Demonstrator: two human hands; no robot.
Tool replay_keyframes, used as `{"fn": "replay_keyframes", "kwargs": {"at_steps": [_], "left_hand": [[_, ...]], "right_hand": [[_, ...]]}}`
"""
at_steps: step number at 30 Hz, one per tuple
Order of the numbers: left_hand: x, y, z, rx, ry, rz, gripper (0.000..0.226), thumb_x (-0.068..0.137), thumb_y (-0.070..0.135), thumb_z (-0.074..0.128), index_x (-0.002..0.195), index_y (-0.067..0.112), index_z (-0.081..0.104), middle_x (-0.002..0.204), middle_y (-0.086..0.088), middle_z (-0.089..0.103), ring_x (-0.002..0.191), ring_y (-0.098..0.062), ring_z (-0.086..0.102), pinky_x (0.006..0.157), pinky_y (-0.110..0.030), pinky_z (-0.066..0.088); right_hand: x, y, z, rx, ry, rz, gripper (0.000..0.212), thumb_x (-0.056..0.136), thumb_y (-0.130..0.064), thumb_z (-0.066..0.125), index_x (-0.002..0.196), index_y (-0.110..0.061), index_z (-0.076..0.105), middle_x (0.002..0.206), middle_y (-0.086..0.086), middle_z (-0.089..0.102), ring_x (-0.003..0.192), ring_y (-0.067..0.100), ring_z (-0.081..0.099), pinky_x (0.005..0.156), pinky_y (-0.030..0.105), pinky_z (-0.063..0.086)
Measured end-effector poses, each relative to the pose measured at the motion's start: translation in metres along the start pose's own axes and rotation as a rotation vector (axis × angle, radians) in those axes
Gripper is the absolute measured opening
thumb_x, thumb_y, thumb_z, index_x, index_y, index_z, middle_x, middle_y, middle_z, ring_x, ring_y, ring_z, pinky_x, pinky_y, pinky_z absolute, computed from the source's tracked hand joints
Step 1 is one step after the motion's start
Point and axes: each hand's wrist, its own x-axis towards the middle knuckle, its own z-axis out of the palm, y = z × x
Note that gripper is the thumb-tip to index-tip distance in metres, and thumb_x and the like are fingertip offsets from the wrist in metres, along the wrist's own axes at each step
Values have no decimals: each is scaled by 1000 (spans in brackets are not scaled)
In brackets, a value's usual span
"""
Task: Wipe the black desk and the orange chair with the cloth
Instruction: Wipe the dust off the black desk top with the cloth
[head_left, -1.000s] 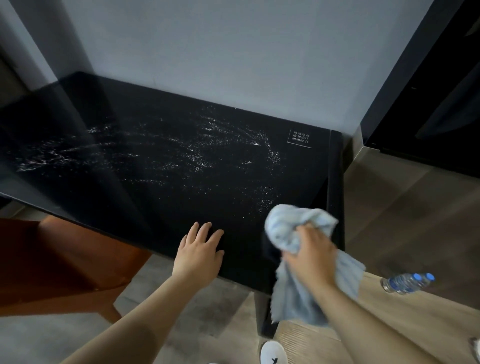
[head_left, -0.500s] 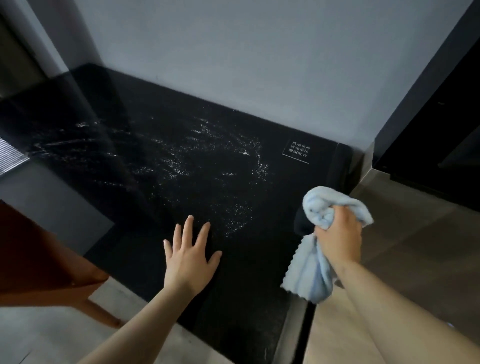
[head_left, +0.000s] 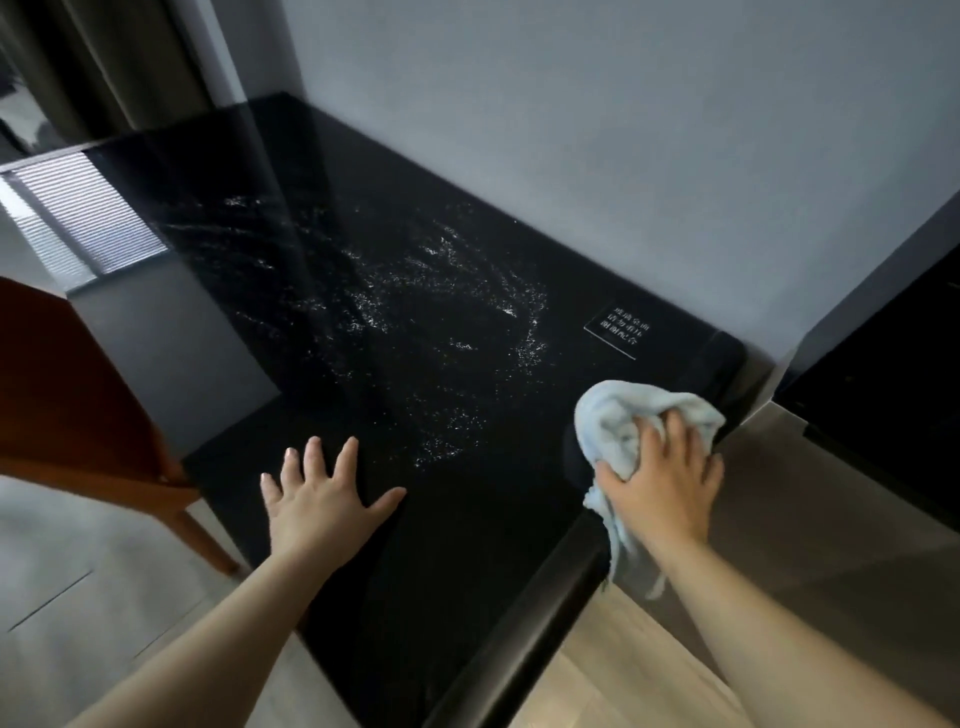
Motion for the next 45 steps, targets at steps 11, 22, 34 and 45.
{"fn": "replay_keyframes", "kwargs": {"at_steps": [11,22,34,45], "left_hand": [[6,-8,2,22,1,78,97,70,86,25,148,30,8,155,-13,6,142,-39,2,114,-54,3],[10,-5,0,-77,0,-30,98,63,89,34,144,37,13,151,-5,12,140,-31,1,112,-60,0],[30,24,-38,-111,-246,-258,115,54,67,75,145,36,14,140,-9,19,129,-33,21,104,-50,33],[26,39,-43,-241,-262,-345,116,61,45,84,150,28,11,147,-16,11,140,-36,10,111,-52,26]], "right_hand": [[8,-37,5,44,-7,-129,49,71,-27,69,114,-8,55,120,13,53,107,35,51,81,47,45],[26,-69,5,505,-31,-383,40,66,0,70,105,0,60,105,16,57,98,36,51,85,44,43],[118,-50,16,254,-227,-489,18,76,-17,55,94,-19,58,97,1,56,99,34,50,75,42,44],[141,-48,17,185,-230,-455,34,80,-18,55,114,-21,57,115,1,55,111,34,45,81,41,41]]}}
